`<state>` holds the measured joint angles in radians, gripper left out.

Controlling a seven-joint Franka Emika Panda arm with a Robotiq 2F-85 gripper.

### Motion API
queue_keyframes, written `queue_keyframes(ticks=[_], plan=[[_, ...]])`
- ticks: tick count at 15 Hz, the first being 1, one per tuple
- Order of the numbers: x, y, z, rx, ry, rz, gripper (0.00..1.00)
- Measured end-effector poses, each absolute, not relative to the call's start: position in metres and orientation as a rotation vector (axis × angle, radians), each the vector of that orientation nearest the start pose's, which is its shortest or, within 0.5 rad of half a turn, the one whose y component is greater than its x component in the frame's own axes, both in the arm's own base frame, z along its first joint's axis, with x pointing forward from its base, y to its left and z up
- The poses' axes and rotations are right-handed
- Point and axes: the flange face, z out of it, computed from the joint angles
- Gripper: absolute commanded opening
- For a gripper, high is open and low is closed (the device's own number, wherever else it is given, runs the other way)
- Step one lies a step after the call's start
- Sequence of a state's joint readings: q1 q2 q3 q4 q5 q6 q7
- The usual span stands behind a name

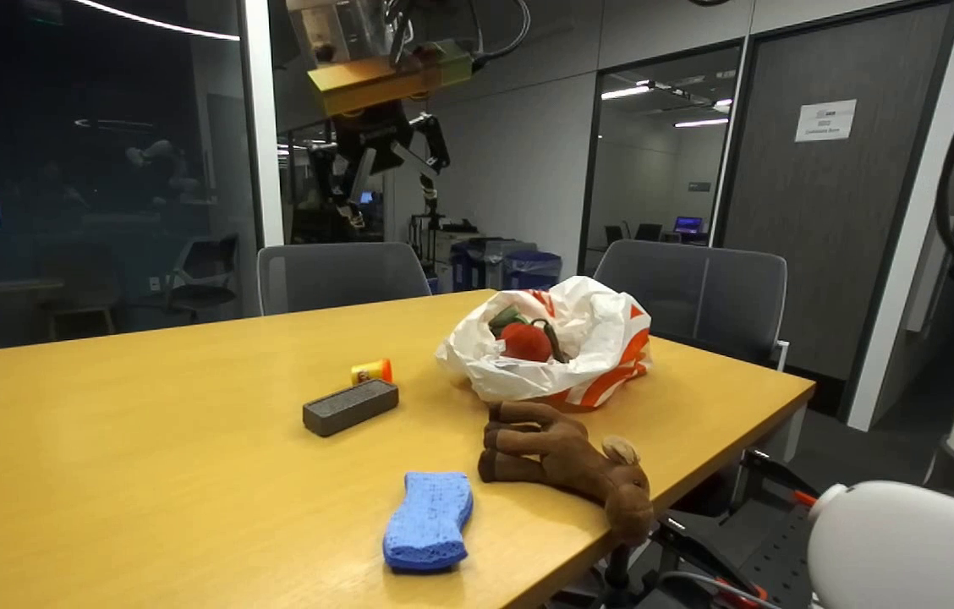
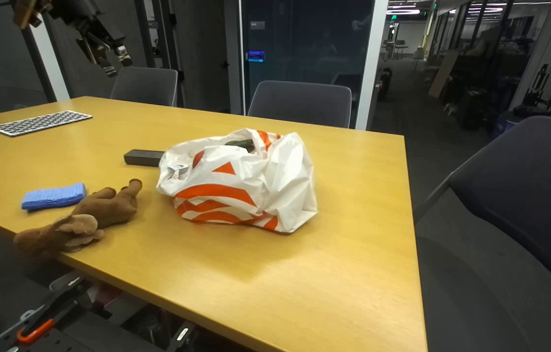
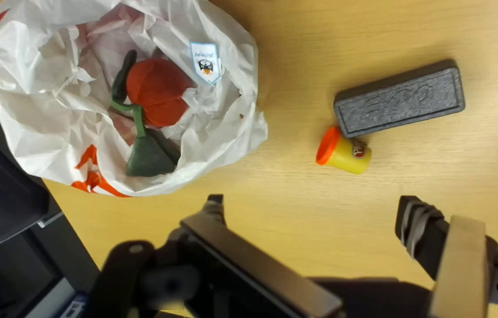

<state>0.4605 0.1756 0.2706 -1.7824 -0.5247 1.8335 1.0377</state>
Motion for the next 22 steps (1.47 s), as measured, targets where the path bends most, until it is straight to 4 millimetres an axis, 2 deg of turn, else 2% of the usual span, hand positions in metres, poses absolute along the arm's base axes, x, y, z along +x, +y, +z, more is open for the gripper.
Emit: queue_keyframes(ticks=[2, 7, 9, 11, 14, 18, 20, 22], plan=[[0.473, 0.367, 0.457, -3.471, 0.222, -0.498, 1.0], [0.478, 0.361, 0.449, -3.491, 0.212, -0.48, 1.0], [0.48, 0.367, 0.433, -3.509, 0.155, -0.494, 1.0], [0.489, 0.374, 0.41, -3.494, 0.106, -0.484, 1.0], [0.531, 0.364, 0.378, -3.429, 0.159, -0.491, 1.0], [0.599, 0.328, 0.353, -3.361, 0.445, -0.483, 1.0], [0.622, 0.316, 0.341, -3.317, 0.546, -0.398, 1.0], [0.636, 0.314, 0.326, -3.26, 0.59, -0.272, 1.0]])
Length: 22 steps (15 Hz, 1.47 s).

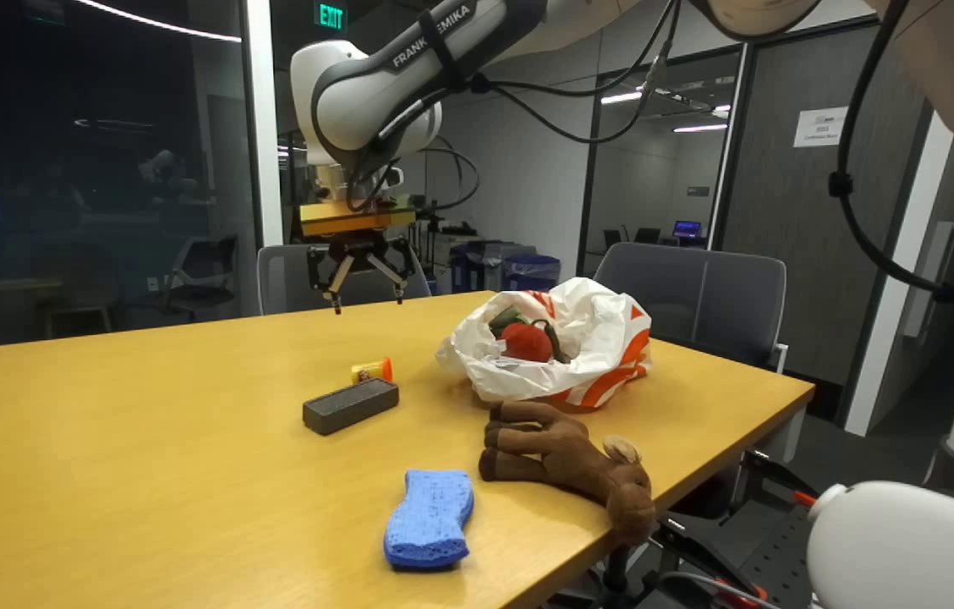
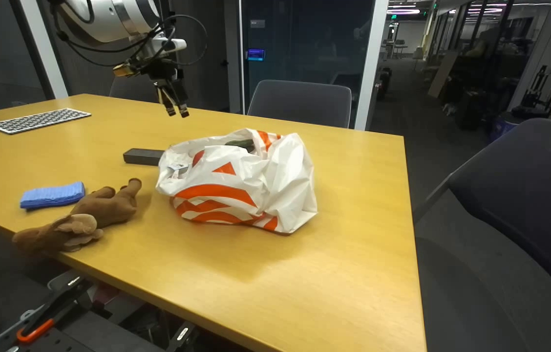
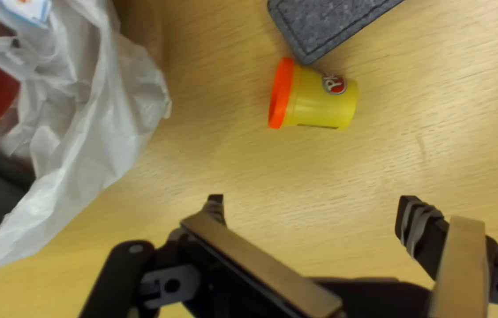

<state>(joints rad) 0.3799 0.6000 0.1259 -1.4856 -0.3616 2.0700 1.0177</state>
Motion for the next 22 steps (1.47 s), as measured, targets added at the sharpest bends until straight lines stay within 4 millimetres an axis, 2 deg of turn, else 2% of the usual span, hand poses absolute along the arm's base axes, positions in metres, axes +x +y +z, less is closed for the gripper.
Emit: queue_keyframes(ticks=[4, 8, 14, 18, 20, 22], plan=[[0.65, 0.326, 0.292, -3.182, 0.65, -0.099, 1.0], [0.652, 0.329, 0.262, -3.172, 0.758, 0.011, 1.0], [0.645, 0.326, 0.248, -3.196, 0.961, 0.051, 1.0], [0.644, 0.32, 0.239, -3.203, 1.008, 0.076, 1.0], [0.647, 0.316, 0.232, -3.204, 1.024, 0.081, 0.74], [0.649, 0.31, 0.227, -3.205, 1.037, 0.079, 0.58]])
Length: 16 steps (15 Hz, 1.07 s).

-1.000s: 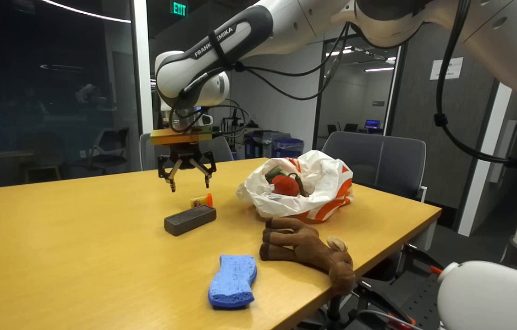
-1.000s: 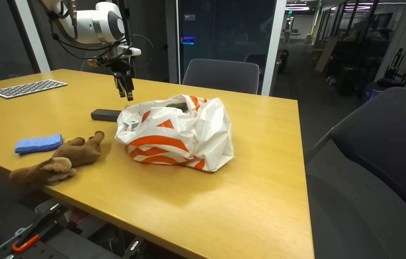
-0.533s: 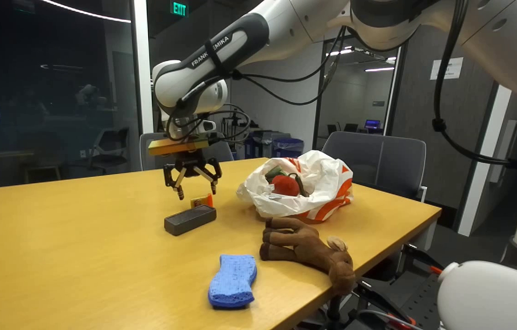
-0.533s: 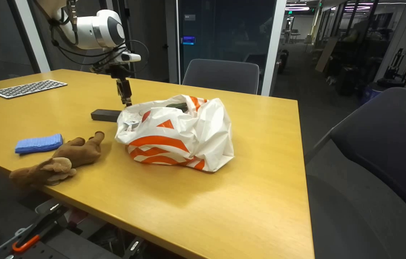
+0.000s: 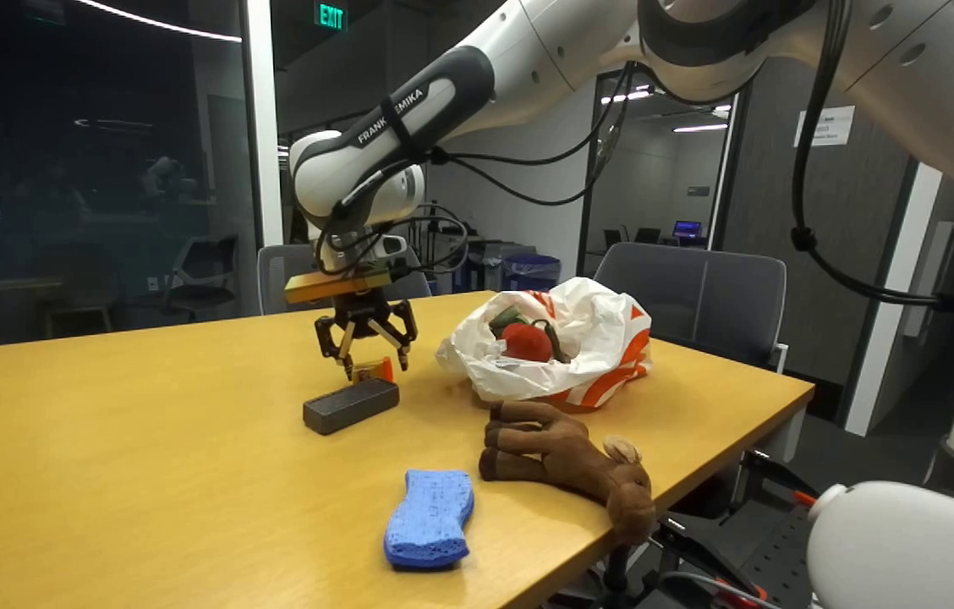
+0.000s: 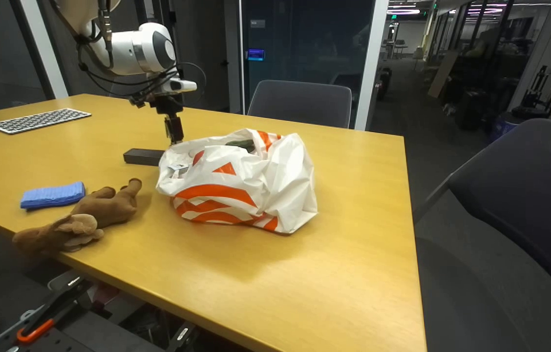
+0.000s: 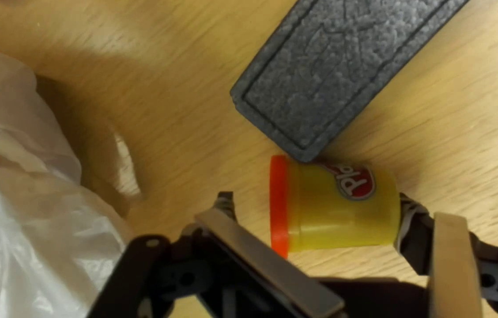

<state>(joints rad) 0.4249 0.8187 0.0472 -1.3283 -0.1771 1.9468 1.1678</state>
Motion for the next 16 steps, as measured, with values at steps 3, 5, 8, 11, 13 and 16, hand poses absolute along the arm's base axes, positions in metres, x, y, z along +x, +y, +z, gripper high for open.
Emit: queue_keyframes(ticks=[3, 5, 8, 11, 13, 16], plan=[[0.652, 0.308, 0.225, -3.204, 1.043, 0.073, 0.37], [0.653, 0.309, 0.227, -3.201, 1.043, 0.068, 0.33], [0.652, 0.311, 0.23, -3.195, 1.069, 0.059, 0.32], [0.652, 0.314, 0.258, -3.155, 1.224, -0.078, 0.32], [0.646, 0.311, 0.287, -3.113, 1.36, -0.182, 0.32], [0.628, 0.29, 0.32, -3.046, 1.597, -0.271, 0.32]])
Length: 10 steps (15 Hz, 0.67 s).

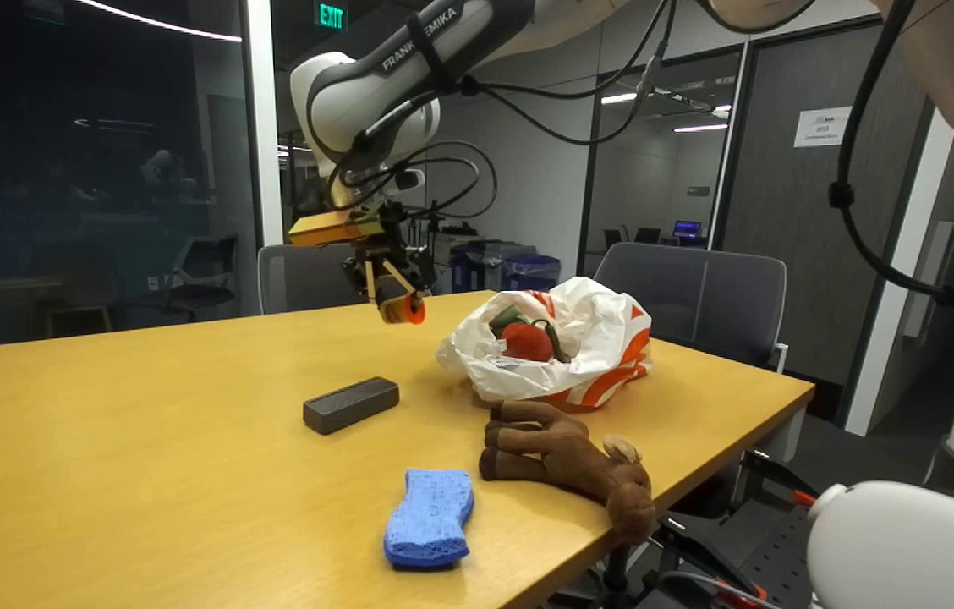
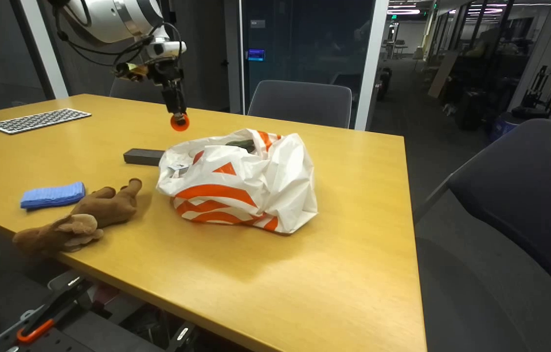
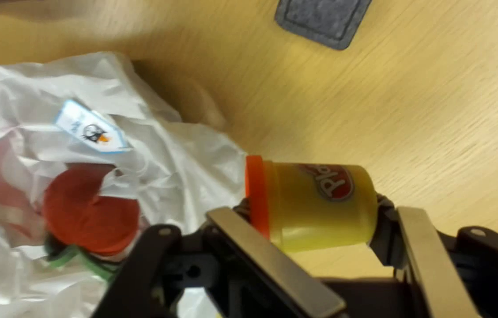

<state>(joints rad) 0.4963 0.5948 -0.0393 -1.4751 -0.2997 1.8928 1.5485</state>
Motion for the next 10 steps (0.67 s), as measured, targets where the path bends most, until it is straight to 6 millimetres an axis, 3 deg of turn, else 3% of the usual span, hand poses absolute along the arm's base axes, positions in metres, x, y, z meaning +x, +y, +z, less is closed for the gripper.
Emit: queue_keyframes(ticks=[4, 10], plan=[[0.601, 0.236, 0.324, -2.94, 1.947, -0.281, 0.32], [0.554, 0.147, 0.286, -2.687, 2.494, -0.191, 0.32]])
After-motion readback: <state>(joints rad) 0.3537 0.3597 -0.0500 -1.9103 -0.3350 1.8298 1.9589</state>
